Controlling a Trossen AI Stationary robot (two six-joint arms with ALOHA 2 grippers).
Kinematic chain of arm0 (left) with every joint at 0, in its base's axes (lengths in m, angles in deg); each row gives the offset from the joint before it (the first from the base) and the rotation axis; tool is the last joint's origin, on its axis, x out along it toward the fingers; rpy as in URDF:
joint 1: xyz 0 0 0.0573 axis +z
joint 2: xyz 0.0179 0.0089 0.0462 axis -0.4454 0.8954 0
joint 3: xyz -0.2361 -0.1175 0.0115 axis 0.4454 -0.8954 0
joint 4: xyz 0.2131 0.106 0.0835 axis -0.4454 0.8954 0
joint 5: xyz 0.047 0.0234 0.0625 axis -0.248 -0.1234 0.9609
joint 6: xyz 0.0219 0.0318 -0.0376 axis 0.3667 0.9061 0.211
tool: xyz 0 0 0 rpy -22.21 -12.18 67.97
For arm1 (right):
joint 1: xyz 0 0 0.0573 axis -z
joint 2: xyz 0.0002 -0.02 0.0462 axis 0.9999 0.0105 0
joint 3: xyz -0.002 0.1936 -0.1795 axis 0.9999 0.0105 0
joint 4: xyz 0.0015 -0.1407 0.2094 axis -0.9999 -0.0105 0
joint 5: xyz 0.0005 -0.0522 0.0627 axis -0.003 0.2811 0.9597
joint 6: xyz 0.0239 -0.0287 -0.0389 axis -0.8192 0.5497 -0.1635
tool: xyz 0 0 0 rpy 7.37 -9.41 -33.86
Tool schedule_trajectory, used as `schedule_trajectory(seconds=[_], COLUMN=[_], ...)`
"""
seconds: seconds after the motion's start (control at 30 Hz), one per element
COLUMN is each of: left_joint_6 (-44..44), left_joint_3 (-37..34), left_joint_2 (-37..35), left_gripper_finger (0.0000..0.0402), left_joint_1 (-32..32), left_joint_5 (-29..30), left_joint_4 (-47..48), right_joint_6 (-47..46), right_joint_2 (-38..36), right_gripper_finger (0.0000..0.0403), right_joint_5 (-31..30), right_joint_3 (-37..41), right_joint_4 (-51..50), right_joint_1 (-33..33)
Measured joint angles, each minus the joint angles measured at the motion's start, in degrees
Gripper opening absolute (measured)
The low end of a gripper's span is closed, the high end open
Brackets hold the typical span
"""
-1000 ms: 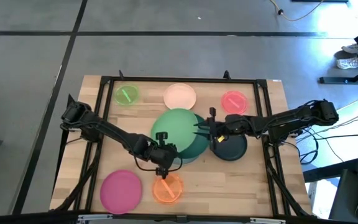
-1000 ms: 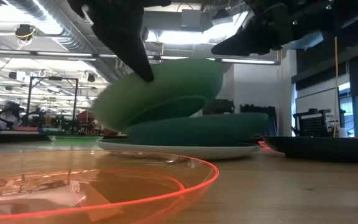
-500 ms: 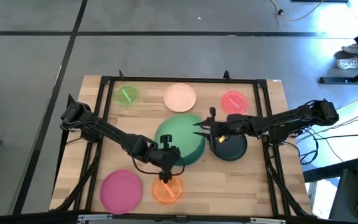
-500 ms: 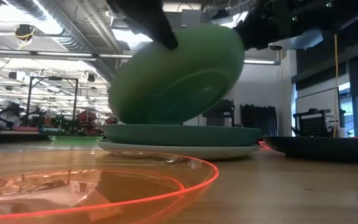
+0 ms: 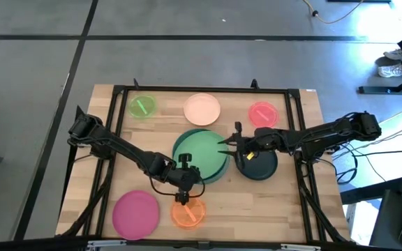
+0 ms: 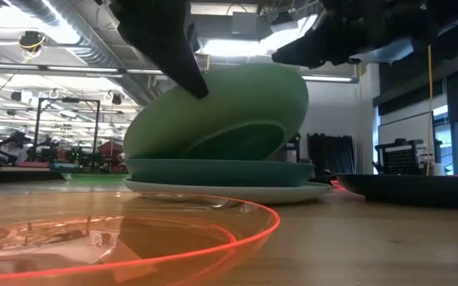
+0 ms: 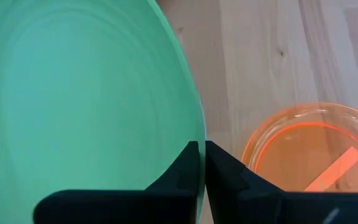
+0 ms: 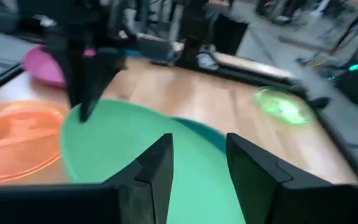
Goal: Stack plastic plates
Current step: Stack the light green plate on top of the blue plate, then stack the black plate on top of the light green plate
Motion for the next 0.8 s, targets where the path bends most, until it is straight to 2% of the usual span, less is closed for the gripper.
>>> schedule_trajectory(seconds=[0.13, 0.27, 0.43, 0.57, 0.67, 0.8], left_joint_6=[0.01, -0.04, -0.96, -1.37, 1.06, 3.29], left_joint_3=[0.0, -0.02, -0.02, -0.02, -0.02, -0.08], left_joint_2=[0.0, 0.0, 0.0, 0.0, 0.0, -0.02], left_gripper_finger=[0.0019, 0.0052, 0.0099, 0.0115, 0.0116, 0.0116], left_joint_1=[0.39, 1.18, 1.95, 1.76, 0.89, -0.45], left_joint_5=[-0.19, -0.79, -4.12, -4.78, -2.61, 3.47], left_joint_4=[0.04, 0.59, 0.61, 1.24, 1.2, -0.73], right_joint_6=[-0.29, -1.55, -2.93, -4.97, -5.07, -5.09], right_joint_2=[0.0, 0.0, 0.19, 2.22, 3.49, 3.13], right_gripper_finger=[0.0144, 0.0144, 0.0151, 0.0173, 0.0194, 0.0211], right_joint_5=[2.36, 2.32, -0.3, -0.7, -0.45, 0.26], right_joint_3=[0.0, 0.0, 0.0, 0.0, 0.0, 0.0], right_joint_4=[0.16, 0.07, 0.07, 0.06, -0.64, -2.67], right_joint_1=[0.0, 0.0, -0.07, -0.04, -0.04, -0.04])
